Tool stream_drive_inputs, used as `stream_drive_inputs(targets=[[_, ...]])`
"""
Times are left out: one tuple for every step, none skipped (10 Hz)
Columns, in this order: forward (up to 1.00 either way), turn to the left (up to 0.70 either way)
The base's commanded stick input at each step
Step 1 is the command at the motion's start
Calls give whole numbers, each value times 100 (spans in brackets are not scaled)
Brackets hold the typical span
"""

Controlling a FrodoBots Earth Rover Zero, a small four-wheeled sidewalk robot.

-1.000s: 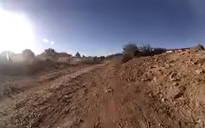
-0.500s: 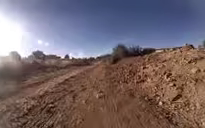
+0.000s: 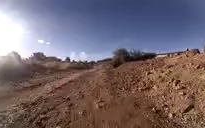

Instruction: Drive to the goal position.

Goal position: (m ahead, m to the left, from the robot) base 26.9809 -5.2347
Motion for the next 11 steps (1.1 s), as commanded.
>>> stream_drive_inputs(targets=[[50, 0], [50, 0], [50, 0], [50, 0], [50, 0], [50, 0], [50, 0], [50, 0], [50, 0], [50, 0], [50, 0]])
